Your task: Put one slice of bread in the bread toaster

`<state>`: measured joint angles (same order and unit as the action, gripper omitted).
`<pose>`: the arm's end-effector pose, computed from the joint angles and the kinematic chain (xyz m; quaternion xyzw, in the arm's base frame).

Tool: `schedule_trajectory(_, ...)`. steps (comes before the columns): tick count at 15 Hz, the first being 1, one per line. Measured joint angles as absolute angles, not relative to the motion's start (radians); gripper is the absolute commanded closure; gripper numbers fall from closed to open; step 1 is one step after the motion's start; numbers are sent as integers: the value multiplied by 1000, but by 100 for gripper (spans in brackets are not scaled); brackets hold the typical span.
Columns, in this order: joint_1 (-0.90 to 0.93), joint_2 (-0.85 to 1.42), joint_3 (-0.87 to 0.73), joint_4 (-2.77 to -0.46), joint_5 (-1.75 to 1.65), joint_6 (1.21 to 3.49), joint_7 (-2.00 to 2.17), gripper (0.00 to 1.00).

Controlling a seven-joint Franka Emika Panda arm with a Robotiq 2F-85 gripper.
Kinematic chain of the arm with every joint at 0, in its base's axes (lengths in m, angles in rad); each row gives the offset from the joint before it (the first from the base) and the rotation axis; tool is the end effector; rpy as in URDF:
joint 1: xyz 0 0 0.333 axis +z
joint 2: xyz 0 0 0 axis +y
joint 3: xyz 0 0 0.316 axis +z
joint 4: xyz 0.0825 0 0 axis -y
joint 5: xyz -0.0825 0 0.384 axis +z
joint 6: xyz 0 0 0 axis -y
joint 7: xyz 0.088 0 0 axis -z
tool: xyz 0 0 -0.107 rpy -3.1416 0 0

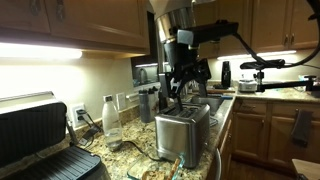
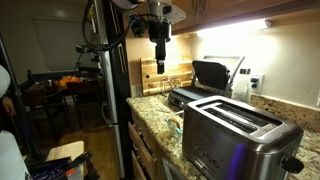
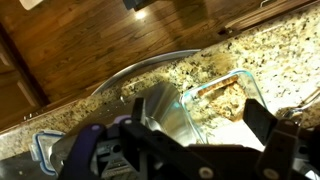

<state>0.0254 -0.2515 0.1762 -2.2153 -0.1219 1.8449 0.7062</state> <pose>0.4548 0.0867 0.4712 0.9673 -0.2328 -0.0209 0.0982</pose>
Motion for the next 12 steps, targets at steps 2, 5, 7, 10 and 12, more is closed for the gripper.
schedule_trajectory(2,23,-251,176,-2227,-124,1845,767,0)
schedule_trajectory(5,16,-249,172,-2240,-124,1845,831,0)
schedule_trajectory(7,13,-239,170,-2242,-123,1847,870,0)
schedule_trajectory(10,13,-183,170,-2233,-122,1887,937,0)
schedule_trajectory(12,14,-116,171,-2209,-121,1926,981,0)
